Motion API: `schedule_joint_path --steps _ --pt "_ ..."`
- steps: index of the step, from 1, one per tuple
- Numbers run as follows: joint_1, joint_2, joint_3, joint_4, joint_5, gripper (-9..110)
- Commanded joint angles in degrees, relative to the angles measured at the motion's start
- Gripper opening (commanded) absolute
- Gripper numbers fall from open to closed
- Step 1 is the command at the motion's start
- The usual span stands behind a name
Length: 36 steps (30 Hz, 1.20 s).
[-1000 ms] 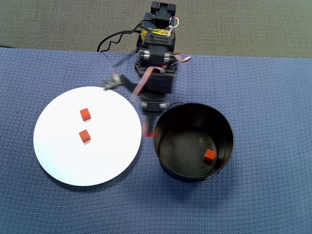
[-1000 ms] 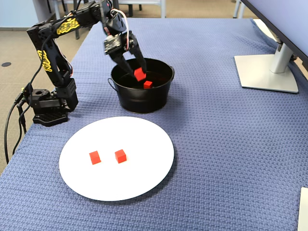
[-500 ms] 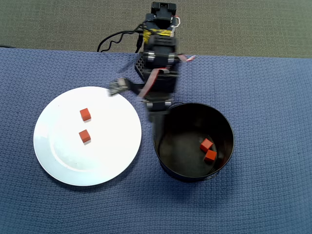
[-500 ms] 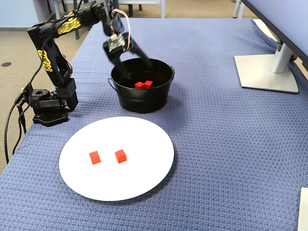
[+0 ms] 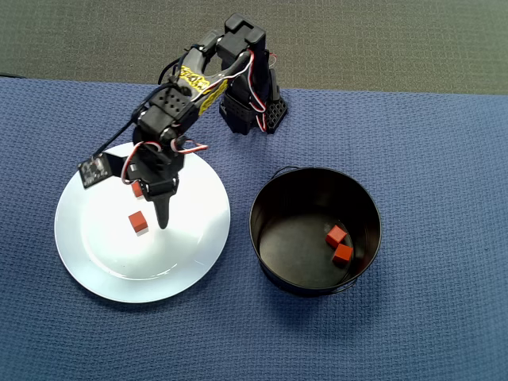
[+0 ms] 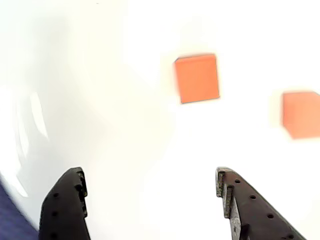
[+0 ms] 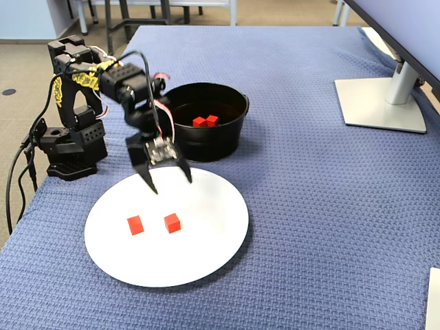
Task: Pick up the red cubes from the white plate and place them in the black recipient
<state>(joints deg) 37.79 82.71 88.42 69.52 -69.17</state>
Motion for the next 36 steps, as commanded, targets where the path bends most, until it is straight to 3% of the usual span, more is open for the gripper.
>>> schedule_joint_path --steps 1,7,22,36 --pt "3.7 -0.4 0.6 -2.5 -13.4 27" --pt "5.5 -2.9 1.7 -7.0 -19.6 27" --pt "5.4 -10.4 -0.8 -14.9 -14.9 22" --pt "2.6 -12.2 -1.4 -18.3 -11.8 11"
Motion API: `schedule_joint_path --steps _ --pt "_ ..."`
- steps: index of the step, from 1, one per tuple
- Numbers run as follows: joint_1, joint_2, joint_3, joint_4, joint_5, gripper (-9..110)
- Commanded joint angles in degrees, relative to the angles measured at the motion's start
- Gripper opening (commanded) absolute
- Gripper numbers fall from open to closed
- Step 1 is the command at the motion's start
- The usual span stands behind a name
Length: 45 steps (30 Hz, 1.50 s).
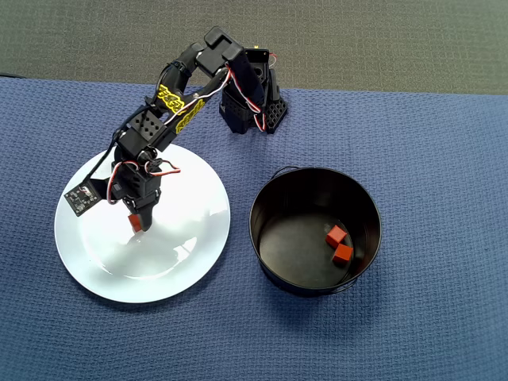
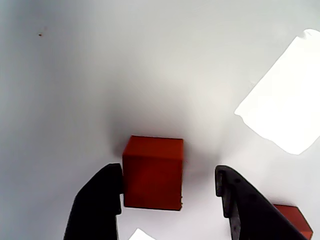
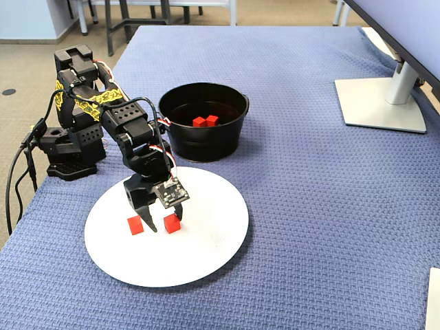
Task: Pick up the red cubes from the white plate and place them in the black recipient
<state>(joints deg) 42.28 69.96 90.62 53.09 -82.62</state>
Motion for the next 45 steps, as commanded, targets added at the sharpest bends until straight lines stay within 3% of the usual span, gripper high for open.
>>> schedule_joint_path --steps 1,4,10,19,27,37,38,41,45 --pt "-2.0 0.5 -3.7 -2.1 2.3 8" --pt "-2.5 1.2 -3.5 -2.8 4.5 0" --pt "-2.9 6.3 -0.9 -4.0 10.4 0" --pt "-7.6 35.6 12.0 3.5 30.3 0" --pt "-29.0 46.1 6.9 12.8 55.2 0" --pt "-58.4 40.5 4.7 12.4 67.9 0" --pt "-60.3 39.9 4.0 13.2 67.4 4" --pt "-63.9 38.4 1.5 19.3 61.1 38" --pt "-52.8 42.5 1.2 21.3 55.8 36"
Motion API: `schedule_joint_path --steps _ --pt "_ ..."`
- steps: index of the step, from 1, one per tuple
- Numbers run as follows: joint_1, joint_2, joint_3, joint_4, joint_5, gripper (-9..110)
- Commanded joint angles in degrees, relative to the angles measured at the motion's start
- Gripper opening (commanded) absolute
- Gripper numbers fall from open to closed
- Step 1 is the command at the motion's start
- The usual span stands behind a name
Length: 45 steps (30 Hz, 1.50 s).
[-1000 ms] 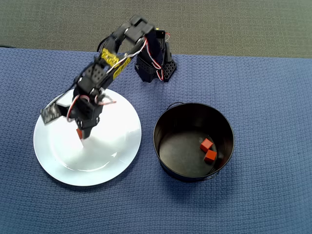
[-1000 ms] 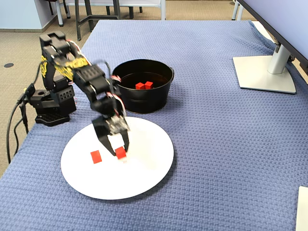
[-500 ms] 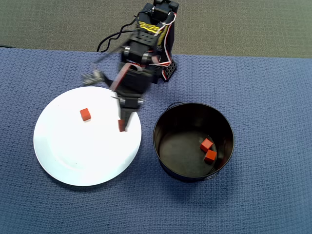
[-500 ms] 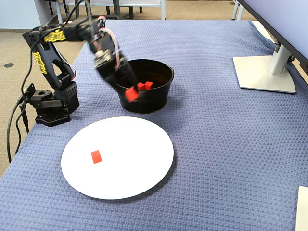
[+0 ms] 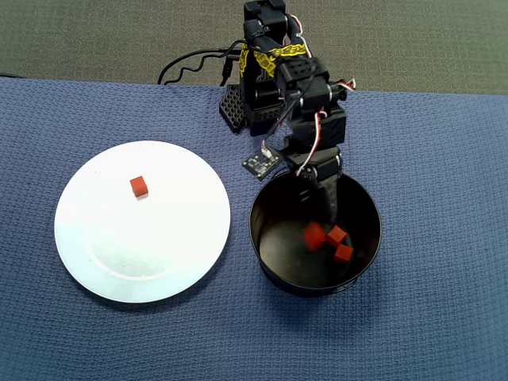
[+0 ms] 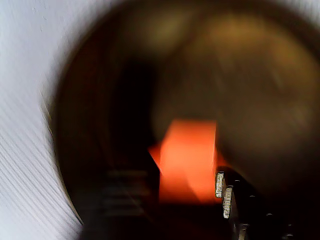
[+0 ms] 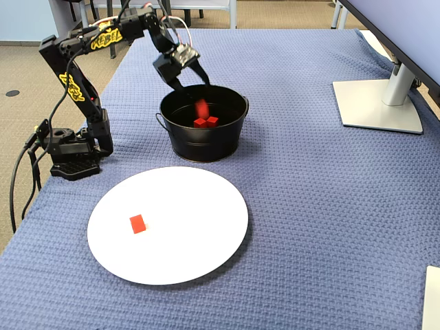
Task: Pick up the red cubes from the white plate and place them in the black recipient
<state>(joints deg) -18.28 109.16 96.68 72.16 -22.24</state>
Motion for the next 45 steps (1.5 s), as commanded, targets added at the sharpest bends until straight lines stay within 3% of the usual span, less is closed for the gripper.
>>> schedule_joint_path --steps 1,5,9,16,31,34,45 --pt "12.1 3.5 -5.4 3.3 -6.4 34" --pt "31.1 5.3 -1.6 4.0 -15.9 29" --pt "49.5 4.7 6.0 -5.8 -19.9 26" --pt "64.5 -6.6 10.0 -10.5 -32.1 20" --pt "73.9 -15.7 11.3 -17.2 -72.5 23" --pt "73.7 -18.9 11.8 -22.4 -71.0 23" --pt "70.3 -19.2 15.4 -23.7 -66.2 21"
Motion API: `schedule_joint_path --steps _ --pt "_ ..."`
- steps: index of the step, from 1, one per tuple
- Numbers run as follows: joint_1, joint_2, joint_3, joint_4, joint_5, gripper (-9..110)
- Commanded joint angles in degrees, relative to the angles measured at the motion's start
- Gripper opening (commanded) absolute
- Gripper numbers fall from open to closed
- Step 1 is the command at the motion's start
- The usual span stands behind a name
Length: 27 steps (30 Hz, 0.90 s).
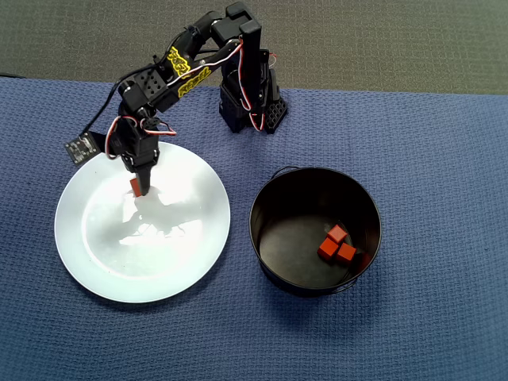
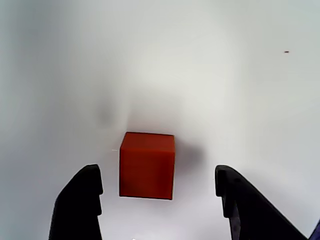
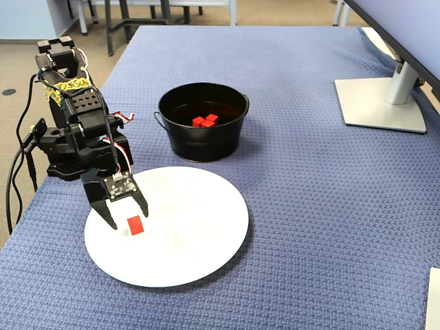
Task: Pick up the red cubes from the white plate and place them in the black recipient
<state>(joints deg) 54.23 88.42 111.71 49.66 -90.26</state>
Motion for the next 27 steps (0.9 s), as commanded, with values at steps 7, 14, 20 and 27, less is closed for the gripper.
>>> schedule_joint_path --steps 7,14,20,27 --pt "-4.0 2.9 3.9 -5.0 4.5 18" --pt "-5.2 3.2 4.0 -5.1 5.8 11" --pt "-4.8 3.0 2.0 -4.3 5.4 11" --pt "-3.4 2.5 0.3 -4.1 3.2 17"
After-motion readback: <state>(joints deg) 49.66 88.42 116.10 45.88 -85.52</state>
